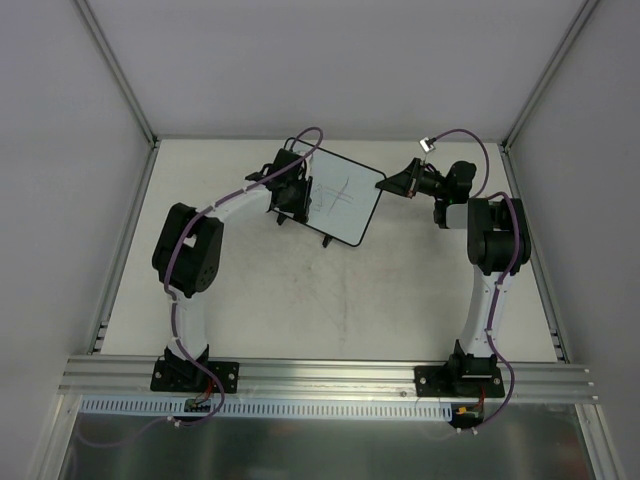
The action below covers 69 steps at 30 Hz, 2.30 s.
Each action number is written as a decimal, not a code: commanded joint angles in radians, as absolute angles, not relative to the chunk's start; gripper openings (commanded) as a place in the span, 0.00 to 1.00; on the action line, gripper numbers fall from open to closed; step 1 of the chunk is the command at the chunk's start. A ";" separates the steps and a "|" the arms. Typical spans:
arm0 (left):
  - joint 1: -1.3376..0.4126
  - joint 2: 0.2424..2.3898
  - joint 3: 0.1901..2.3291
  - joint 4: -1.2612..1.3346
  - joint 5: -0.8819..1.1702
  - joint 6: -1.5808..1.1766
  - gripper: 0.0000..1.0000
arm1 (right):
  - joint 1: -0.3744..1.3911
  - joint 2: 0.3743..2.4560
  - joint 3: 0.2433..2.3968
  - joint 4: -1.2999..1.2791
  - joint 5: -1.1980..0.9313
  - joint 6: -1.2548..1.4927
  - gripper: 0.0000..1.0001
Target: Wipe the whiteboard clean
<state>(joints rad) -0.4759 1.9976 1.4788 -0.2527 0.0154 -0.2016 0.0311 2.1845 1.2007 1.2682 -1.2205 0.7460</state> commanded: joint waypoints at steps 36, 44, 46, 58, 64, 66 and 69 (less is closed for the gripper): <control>-0.399 1.733 1.526 -0.321 0.083 -0.206 0.00 | 0.057 2.146 1.192 1.531 -1.178 0.746 0.45; -0.379 1.723 1.511 -0.321 0.083 -0.212 0.00 | 0.083 2.154 1.184 1.531 -1.115 0.712 0.45; -0.377 1.717 1.508 -0.321 0.080 -0.210 0.00 | 0.086 2.148 1.177 1.531 -1.103 0.703 0.40; -0.373 1.713 1.491 -0.321 0.081 -0.213 0.00 | 0.092 2.157 1.186 1.529 -1.075 0.701 0.00; -0.371 1.741 1.505 -0.319 0.098 -0.206 0.00 | 0.095 2.158 1.190 1.531 -1.083 0.701 0.00; -0.370 1.759 1.525 -0.319 0.109 -0.199 0.00 | 0.095 2.157 1.186 1.531 -1.085 0.699 0.00; -0.373 1.802 1.562 -0.319 0.127 -0.193 0.00 | 0.095 2.149 1.178 1.529 -1.075 0.695 0.00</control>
<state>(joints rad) -0.3779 1.7767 1.5082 -0.3218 0.0906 -0.2005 0.0868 2.1857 1.1736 1.2743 -1.0805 0.6952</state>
